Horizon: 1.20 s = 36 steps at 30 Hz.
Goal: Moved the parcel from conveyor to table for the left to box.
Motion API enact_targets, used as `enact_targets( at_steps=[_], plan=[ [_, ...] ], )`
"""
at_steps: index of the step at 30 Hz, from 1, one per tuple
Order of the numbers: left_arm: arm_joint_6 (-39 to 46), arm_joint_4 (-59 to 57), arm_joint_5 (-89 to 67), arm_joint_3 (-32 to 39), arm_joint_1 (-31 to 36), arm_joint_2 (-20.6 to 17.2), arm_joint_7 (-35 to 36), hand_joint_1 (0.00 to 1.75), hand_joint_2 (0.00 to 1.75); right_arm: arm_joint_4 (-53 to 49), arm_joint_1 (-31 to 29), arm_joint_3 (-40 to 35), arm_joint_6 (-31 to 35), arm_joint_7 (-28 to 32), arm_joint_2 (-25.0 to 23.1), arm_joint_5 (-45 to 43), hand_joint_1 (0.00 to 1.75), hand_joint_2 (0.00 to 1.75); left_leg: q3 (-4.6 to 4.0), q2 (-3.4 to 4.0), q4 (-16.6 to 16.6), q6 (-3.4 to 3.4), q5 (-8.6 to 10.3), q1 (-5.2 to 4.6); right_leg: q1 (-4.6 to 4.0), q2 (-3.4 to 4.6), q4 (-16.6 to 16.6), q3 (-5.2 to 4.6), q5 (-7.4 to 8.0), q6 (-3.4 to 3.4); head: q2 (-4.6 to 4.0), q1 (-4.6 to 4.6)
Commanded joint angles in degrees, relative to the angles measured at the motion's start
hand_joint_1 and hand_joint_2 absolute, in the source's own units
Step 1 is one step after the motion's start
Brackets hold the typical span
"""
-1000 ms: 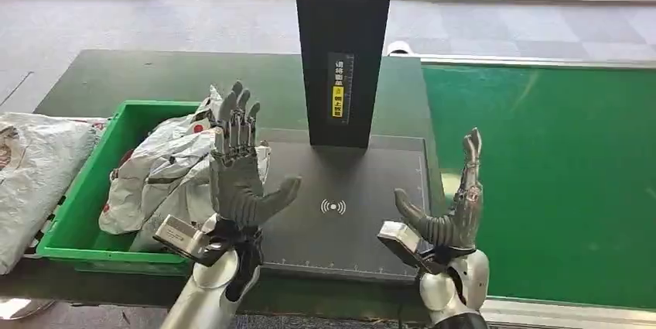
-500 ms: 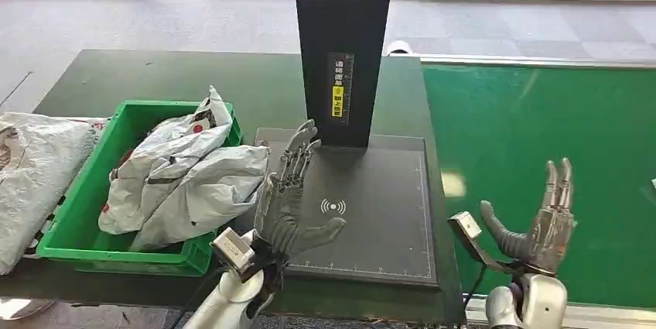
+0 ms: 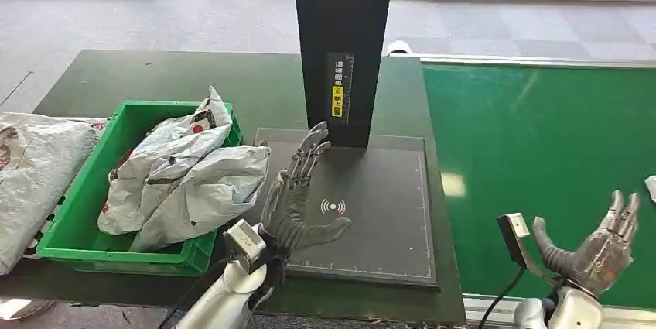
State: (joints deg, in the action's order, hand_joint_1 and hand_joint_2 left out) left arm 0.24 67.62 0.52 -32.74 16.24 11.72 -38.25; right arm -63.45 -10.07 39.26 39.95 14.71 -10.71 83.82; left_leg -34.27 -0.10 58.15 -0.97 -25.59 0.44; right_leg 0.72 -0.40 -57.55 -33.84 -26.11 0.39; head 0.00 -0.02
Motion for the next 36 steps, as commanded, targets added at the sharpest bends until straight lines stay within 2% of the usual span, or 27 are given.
enact_targets(
  at_steps=[1,4,7,12,14,15,16,18,19,23,27,31,36],
  plan=[
    [-0.08,-4.64,-0.04,-3.43,2.72,-2.54,-1.75,0.00,1.75,7.16,-3.13,4.42,0.05,-0.10,1.36,0.15,0.00,1.75,0.12,0.01,-0.07,0.01,0.00,0.02,-0.03,0.01,0.08,0.13,0.01,-0.02,0.00,0.00],
    [-0.14,-4.39,-0.12,-3.78,2.53,-2.38,-1.75,0.00,1.75,7.21,-3.10,4.36,0.05,0.27,1.40,-0.32,0.00,1.75,0.12,0.03,-0.08,0.01,0.00,-0.01,0.00,0.03,0.07,0.11,0.01,-0.02,0.00,0.00],
    [1.05,-4.76,-1.74,-5.39,1.96,-0.01,-1.75,0.00,1.75,5.40,-1.74,5.00,0.05,0.35,1.14,-1.17,0.00,1.75,0.11,0.02,-0.07,0.02,0.00,-0.01,-0.01,0.02,0.07,0.10,0.01,-0.02,0.00,0.00],
    [1.53,-4.74,-1.75,-5.01,1.35,0.32,-1.75,0.00,1.75,4.23,-1.96,4.78,0.05,1.53,0.11,-1.87,0.00,1.75,0.14,-0.06,-0.08,0.05,-0.01,0.00,-0.01,-0.05,0.11,0.17,-0.01,0.00,0.00,0.00],
    [1.71,-4.69,-2.06,-4.06,0.69,0.58,-1.75,0.00,1.75,2.09,-2.38,4.01,0.05,7.88,-1.96,-7.60,0.00,1.75,0.09,0.04,-0.06,0.02,-0.01,-0.01,0.00,0.05,0.07,0.08,0.01,-0.01,0.00,0.02],
    [1.66,-4.58,-2.34,-3.39,0.31,0.69,-1.75,0.00,1.75,1.89,-2.58,3.12,0.05,14.39,-3.64,-14.84,0.00,1.75,0.18,0.15,-0.13,0.03,-0.02,-0.04,0.03,0.18,0.11,0.12,0.02,-0.03,0.00,0.00],
    [1.63,-4.51,-2.52,-3.08,0.15,0.72,-1.75,0.00,1.75,2.00,-2.67,2.21,0.05,17.05,-4.36,-18.24,0.00,1.75,0.12,0.10,-0.07,0.02,-0.02,-0.02,0.01,0.13,0.06,0.09,0.01,-0.02,0.00,0.02],
    [1.55,-4.28,-3.11,-2.15,-0.41,0.75,-1.75,0.00,1.75,-2.58,-0.34,-4.02,-0.70,24.54,-6.88,-30.60,0.00,1.75,0.18,0.20,-0.12,0.00,-0.02,-0.01,0.00,0.23,0.10,0.12,0.04,-0.05,0.00,0.02],
    [1.61,-4.18,-3.42,-1.75,-0.63,0.81,-1.75,0.00,1.75,-6.21,1.42,-7.58,-2.52,25.29,-7.34,-34.26,0.00,1.75,0.15,0.26,-0.08,-0.02,-0.04,0.00,-0.01,0.29,0.05,0.07,0.03,-0.06,0.00,0.00],
    [2.41,-3.04,-4.45,-0.79,-2.07,0.47,-1.75,0.00,1.75,-17.69,6.96,-20.59,-8.55,25.29,-7.50,-47.28,0.00,1.75,0.14,0.28,-0.10,-0.03,-0.05,-0.03,-0.05,0.30,0.00,0.02,0.00,-0.08,0.00,0.00],
    [4.61,0.83,-5.84,0.01,-6.02,-0.34,-1.75,0.00,1.75,-21.02,10.23,-31.28,-8.68,25.29,-5.31,-53.53,0.00,1.75,0.18,0.28,-0.13,-0.01,-0.06,-0.02,-0.07,0.29,0.04,0.10,0.00,-0.06,0.00,0.00],
    [5.30,2.47,-6.83,0.73,-8.19,-0.47,-1.75,0.00,1.75,-19.76,10.07,-35.07,-8.03,25.29,-4.46,-54.94,0.00,1.75,0.19,0.34,-0.14,0.00,-0.06,0.00,-0.03,0.35,0.03,0.08,-0.01,-0.06,0.00,0.02],
    [5.11,3.21,-7.40,1.35,-8.94,-0.17,-1.75,0.00,1.75,-17.41,9.15,-35.77,-7.40,25.29,-4.17,-55.16,0.00,1.75,0.12,0.14,-0.13,0.00,0.00,0.04,-0.06,0.14,0.06,0.08,-0.01,-0.06,0.00,0.02]
  ],
)
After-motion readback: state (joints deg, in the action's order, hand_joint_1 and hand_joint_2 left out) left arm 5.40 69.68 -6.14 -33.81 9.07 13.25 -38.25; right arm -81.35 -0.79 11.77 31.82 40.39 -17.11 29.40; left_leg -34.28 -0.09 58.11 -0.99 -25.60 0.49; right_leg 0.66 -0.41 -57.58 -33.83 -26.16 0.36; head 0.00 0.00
